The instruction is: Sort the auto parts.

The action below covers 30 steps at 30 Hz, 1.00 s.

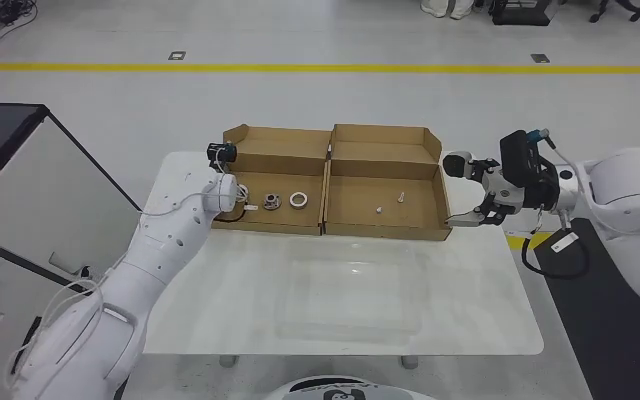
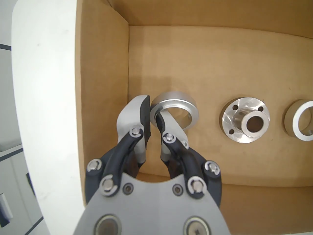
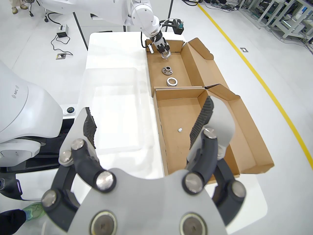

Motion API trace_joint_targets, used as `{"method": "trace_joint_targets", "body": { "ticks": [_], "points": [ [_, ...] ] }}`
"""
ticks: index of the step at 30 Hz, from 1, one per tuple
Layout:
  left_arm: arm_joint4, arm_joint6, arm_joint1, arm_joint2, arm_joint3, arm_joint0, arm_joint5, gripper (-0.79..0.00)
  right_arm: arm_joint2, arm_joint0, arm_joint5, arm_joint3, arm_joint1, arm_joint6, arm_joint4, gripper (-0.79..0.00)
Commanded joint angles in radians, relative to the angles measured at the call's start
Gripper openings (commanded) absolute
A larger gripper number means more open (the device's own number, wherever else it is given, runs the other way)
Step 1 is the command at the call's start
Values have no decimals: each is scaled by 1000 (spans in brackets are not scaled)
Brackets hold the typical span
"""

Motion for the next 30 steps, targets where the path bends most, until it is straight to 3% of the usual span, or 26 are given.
{"method": "trace_joint_targets", "body": {
  "ticks": [1,9,10,11,13,14,23,30],
  "points": [
    [-1,3,-3,-1,3,5,-1,-785,0,0,0,0,0,0,0,0],
    [9,4,-12,-9,13,15,-7,-785,0,0,0,0,0,0,0,0],
    [12,6,-13,-10,13,15,-10,-711,0,0,0,0,0,0,0,0],
    [14,9,-14,-12,14,16,-12,-711,0,0,0,0,0,0,0,0],
    [14,13,-16,-18,11,17,-13,-129,0,0,0,0,0,0,0,0],
    [16,17,-16,-22,7,18,-13,0,0,0,0,0,0,0,0,0],
    [19,49,0,-107,-100,54,-4,0,0,0,0,0,0,0,0,0],
    [23,114,33,-232,-339,151,-52,0,0,0,0,0,0,0,0,0]
  ]
}}
